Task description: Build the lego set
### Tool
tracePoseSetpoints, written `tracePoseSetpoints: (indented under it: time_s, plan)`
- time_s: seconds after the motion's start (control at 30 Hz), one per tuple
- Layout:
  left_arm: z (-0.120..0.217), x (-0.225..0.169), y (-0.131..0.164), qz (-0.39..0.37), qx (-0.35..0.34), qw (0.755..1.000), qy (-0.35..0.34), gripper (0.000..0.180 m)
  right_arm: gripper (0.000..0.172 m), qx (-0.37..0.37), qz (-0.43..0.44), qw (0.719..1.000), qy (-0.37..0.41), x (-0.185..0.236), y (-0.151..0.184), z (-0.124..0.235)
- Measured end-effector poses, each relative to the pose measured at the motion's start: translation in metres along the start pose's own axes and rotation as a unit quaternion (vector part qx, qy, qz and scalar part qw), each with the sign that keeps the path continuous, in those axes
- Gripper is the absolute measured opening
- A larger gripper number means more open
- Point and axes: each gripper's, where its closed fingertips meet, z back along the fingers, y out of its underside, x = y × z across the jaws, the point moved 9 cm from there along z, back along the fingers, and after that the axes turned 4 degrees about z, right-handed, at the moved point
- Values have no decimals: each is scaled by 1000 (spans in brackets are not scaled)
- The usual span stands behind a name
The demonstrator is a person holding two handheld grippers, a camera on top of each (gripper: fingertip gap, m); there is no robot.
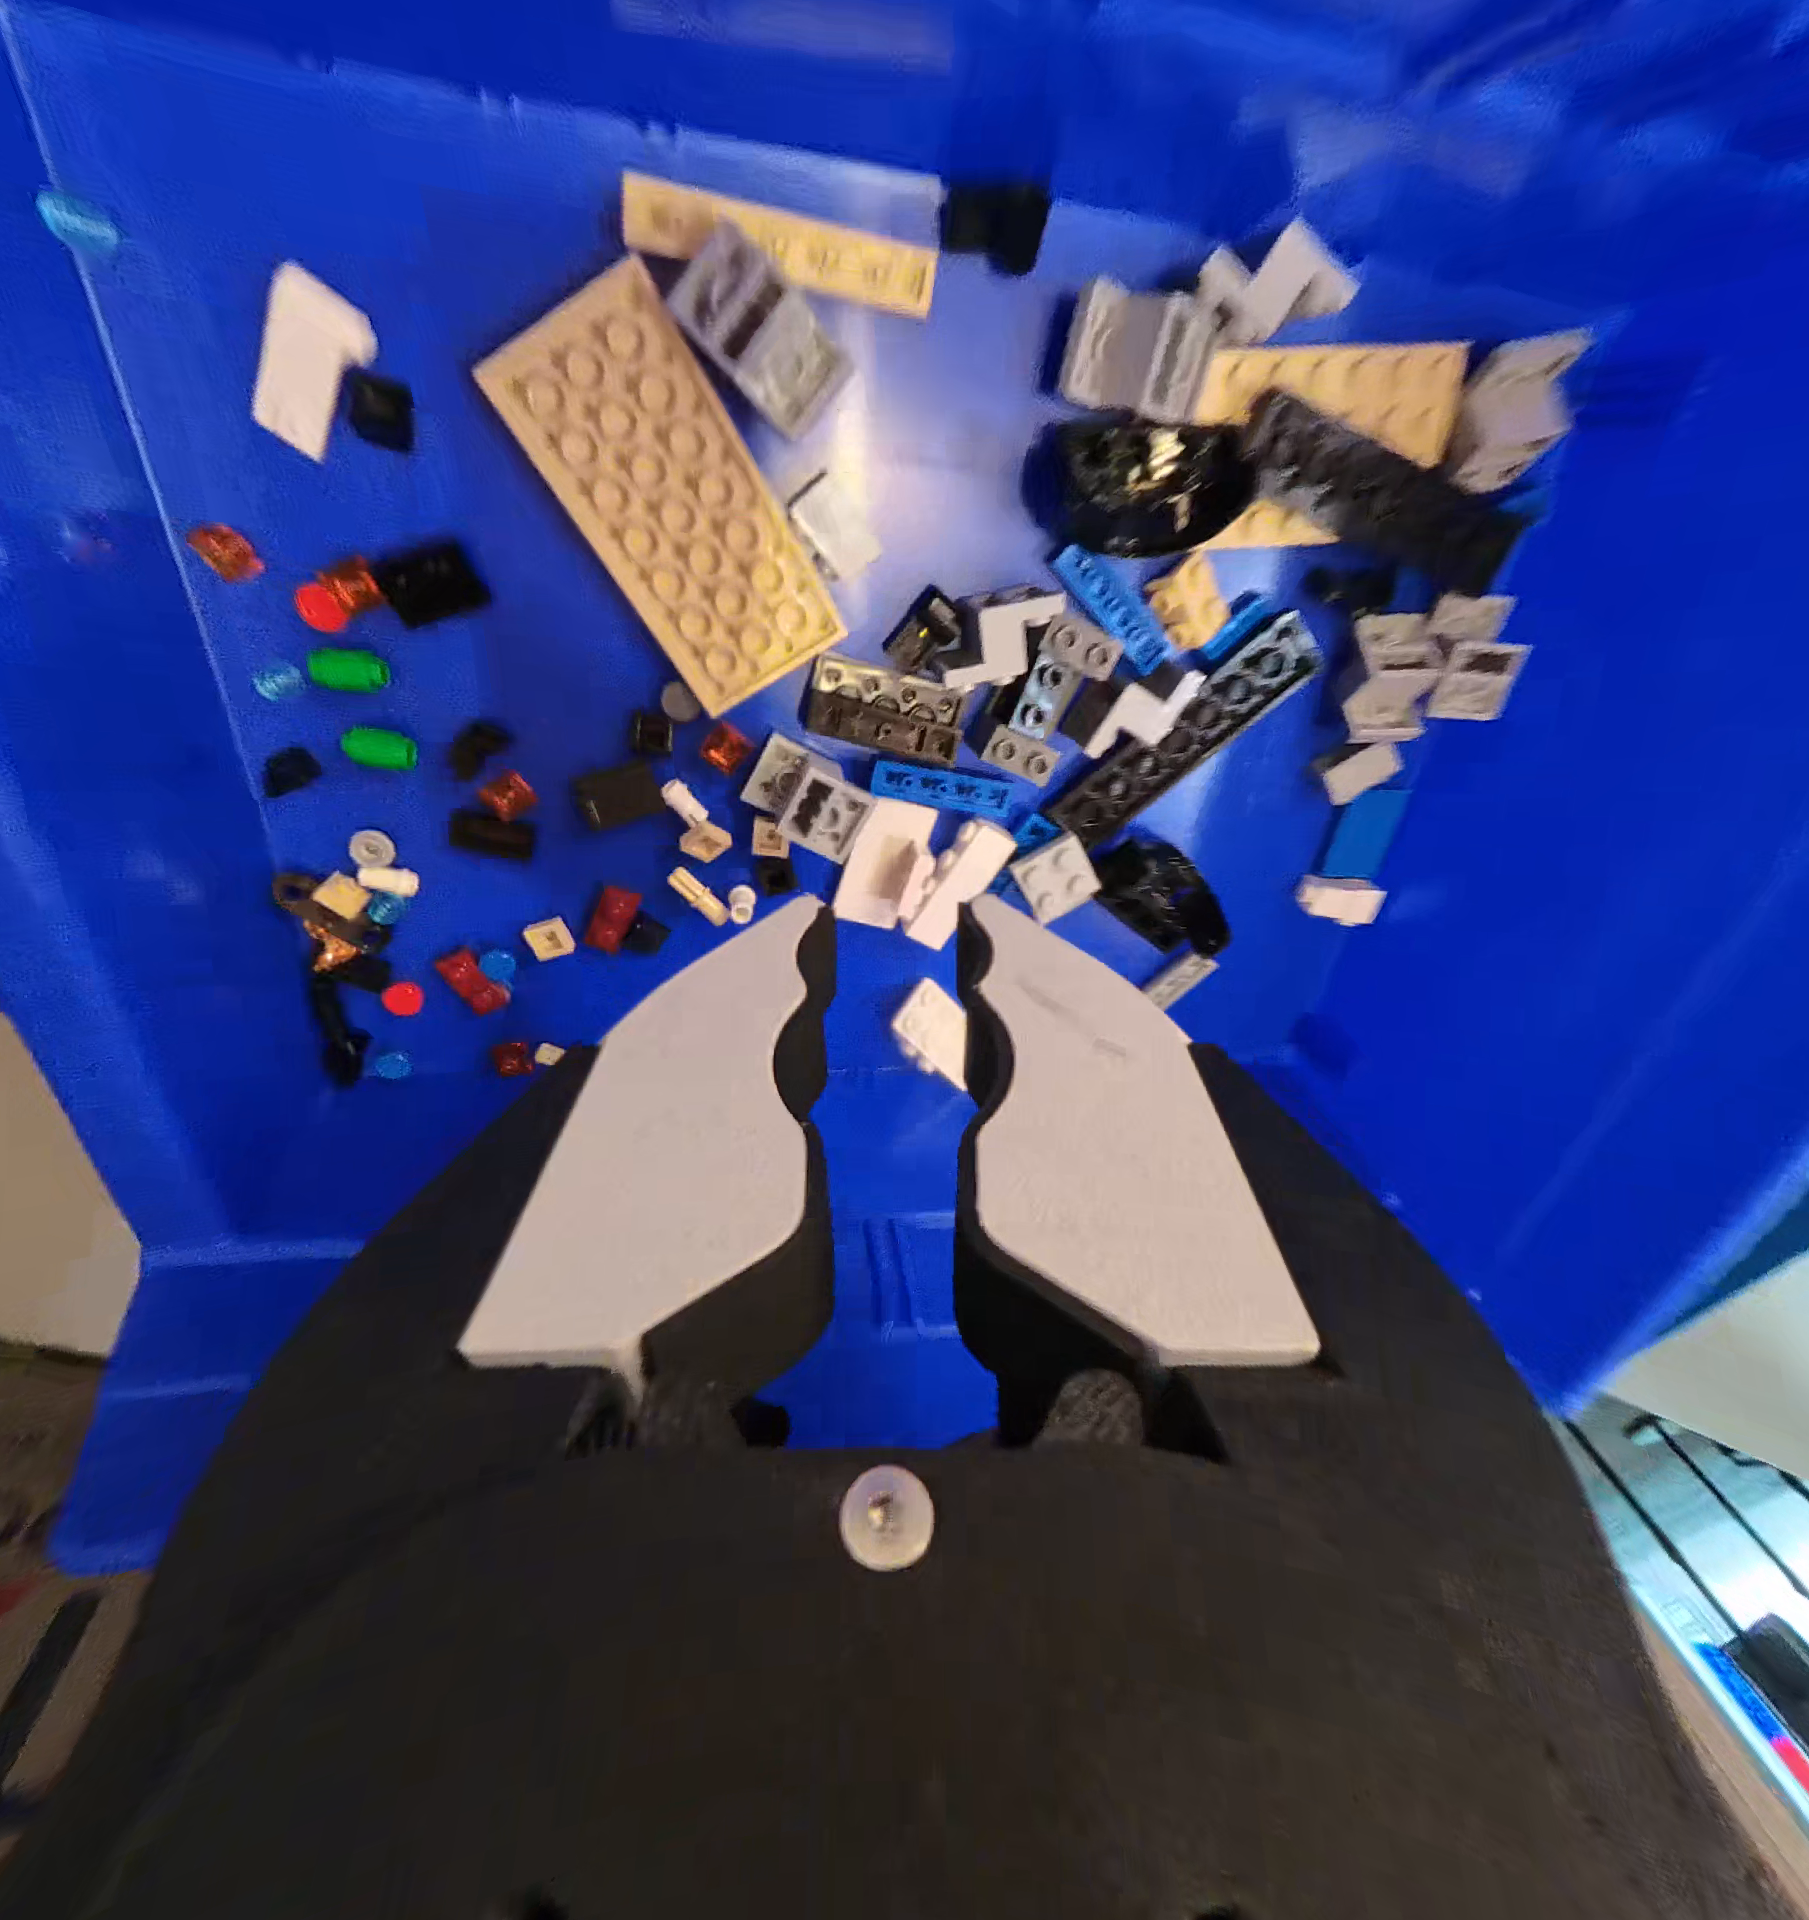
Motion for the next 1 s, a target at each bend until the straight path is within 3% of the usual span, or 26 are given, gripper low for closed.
tracePoseSetpoints:
  time_s: [0.17, 0.5, 0.7, 1.0]
  plan:
    - [0, 1, 0, 7, 0, 1000, 3, 26, 22, 36, 10, 999, -30, 0, 5, -24]
    - [-1, 0, 0, 3, 3, 1000, 2, 26, 19, 63, 16, 998, -2, -3, 6, -35]
    - [-1, 0, 0, 3, 0, 1000, 0, 26, 6, 80, 36, 996, 28, -2, 3, -36]
    - [0, 2, 0, 9, -1, 1000, 2, 26, 5, 56, 50, 994, 75, -2, 5, -18]
